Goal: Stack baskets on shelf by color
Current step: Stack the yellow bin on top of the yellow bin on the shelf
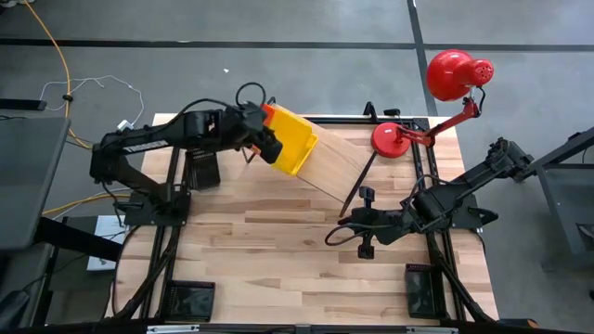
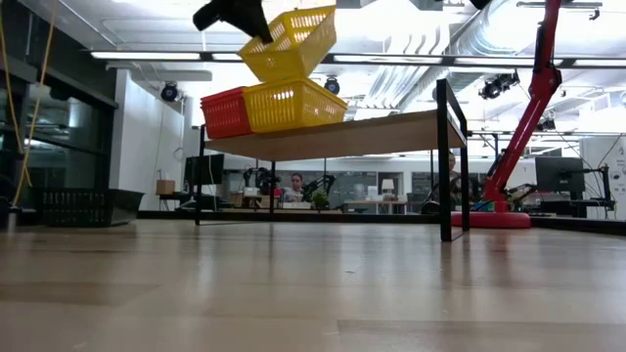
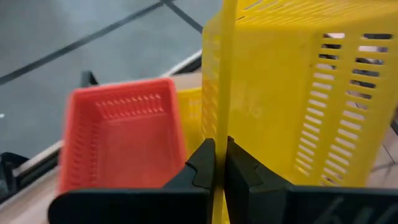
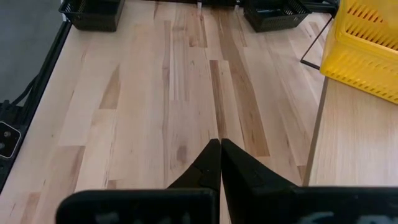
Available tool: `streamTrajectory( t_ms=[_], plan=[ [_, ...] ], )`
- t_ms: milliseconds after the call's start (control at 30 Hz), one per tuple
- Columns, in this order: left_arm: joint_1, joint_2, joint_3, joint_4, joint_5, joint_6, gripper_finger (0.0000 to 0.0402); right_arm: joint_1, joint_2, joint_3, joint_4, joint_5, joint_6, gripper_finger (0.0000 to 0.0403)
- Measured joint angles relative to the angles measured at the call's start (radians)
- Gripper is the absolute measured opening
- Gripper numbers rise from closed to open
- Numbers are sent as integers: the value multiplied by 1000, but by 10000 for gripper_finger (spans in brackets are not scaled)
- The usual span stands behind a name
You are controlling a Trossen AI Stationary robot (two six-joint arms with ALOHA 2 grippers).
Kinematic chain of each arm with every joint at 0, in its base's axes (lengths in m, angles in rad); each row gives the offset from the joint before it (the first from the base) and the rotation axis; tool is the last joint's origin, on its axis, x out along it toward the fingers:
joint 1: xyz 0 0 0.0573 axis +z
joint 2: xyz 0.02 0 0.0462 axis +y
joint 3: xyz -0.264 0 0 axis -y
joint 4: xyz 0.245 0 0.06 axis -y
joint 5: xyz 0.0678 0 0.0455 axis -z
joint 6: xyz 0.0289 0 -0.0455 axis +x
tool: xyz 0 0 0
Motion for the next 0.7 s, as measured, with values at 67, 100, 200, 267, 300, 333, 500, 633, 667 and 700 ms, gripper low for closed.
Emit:
streamTrajectory(
  t_ms=[67,100,200,267,300,333,500,633,667,700],
  plan=[
    [-2,15,0,-2,5,0,0,0,0,0,0,0,0,0],
    [-3,19,0,-2,8,0,0,0,0,0,0,0,0,0],
    [-1,27,0,-2,18,-2,0,0,0,0,0,0,0,0],
    [3,31,0,-7,30,-4,0,0,0,0,0,0,0,0],
    [6,31,0,-7,40,-4,0,0,0,0,0,0,0,0],
    [8,30,0,-7,47,-4,0,0,0,0,0,0,0,0],
    [11,33,0,-14,51,-20,1,0,0,0,0,0,0,0],
    [11,38,0,-14,101,-4,10,0,0,0,0,-1,0,0],
    [10,41,0,-14,109,-4,14,0,0,0,0,-1,0,0],
    [10,44,0,-15,115,-4,18,0,0,0,0,-1,1,0]
  ],
)
